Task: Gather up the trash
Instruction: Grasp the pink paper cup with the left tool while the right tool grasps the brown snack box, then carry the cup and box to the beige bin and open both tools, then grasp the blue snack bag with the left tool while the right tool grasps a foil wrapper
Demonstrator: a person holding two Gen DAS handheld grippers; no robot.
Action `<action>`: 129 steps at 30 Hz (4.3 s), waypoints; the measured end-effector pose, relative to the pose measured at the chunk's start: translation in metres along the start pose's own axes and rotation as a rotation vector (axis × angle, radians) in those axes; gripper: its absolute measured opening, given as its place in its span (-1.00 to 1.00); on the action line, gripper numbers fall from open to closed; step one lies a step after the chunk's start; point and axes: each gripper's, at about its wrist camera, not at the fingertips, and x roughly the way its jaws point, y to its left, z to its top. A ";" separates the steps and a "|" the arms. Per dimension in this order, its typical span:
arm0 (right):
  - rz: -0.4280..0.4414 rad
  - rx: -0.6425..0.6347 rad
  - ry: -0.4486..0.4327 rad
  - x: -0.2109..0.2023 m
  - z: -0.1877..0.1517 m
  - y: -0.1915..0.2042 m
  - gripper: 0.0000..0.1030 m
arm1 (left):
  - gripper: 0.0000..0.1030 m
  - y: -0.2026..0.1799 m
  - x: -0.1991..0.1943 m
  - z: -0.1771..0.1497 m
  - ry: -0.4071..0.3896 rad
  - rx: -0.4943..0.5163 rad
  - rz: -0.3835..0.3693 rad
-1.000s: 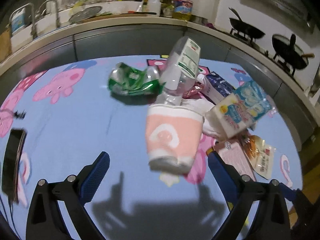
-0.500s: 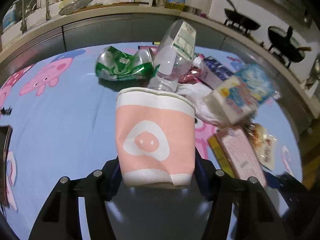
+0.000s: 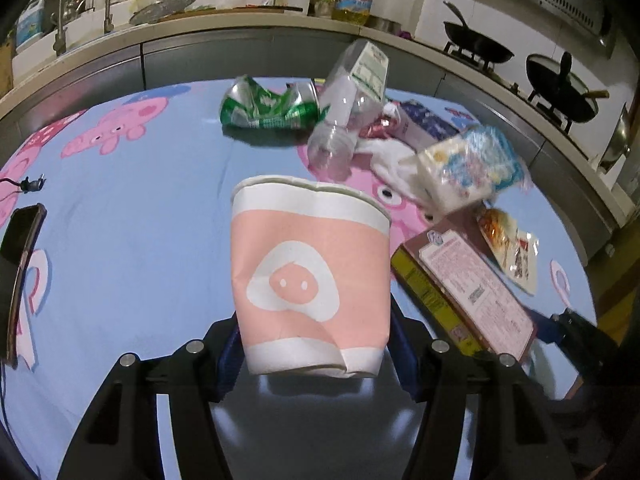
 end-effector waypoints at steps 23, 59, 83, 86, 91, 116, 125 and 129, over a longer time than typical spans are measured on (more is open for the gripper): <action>-0.005 0.043 0.057 0.012 -0.005 -0.008 0.51 | 0.65 0.004 0.011 -0.009 0.039 -0.012 0.105; 0.074 0.081 -0.144 -0.039 0.023 -0.020 0.12 | 0.24 -0.016 -0.029 0.030 -0.087 0.045 0.145; 0.120 0.853 -0.278 -0.090 -0.034 -0.333 0.13 | 0.25 -0.326 0.071 0.129 0.050 0.466 -0.268; 0.018 0.878 -0.304 -0.106 -0.042 -0.361 0.13 | 0.26 -0.367 0.087 0.130 0.074 0.516 -0.304; -0.191 0.893 -0.253 -0.110 -0.050 -0.398 0.47 | 0.46 -0.432 0.126 0.130 0.139 0.593 -0.330; -0.466 0.604 -0.206 -0.102 -0.007 -0.325 0.52 | 0.51 -0.267 0.044 0.150 -0.056 0.357 -0.258; -0.409 0.515 -0.193 -0.082 0.029 -0.282 0.51 | 0.46 -0.140 0.020 0.152 -0.083 0.188 -0.136; -0.294 0.466 -0.177 -0.064 0.044 -0.257 0.27 | 0.40 -0.087 0.022 0.146 -0.056 0.090 -0.090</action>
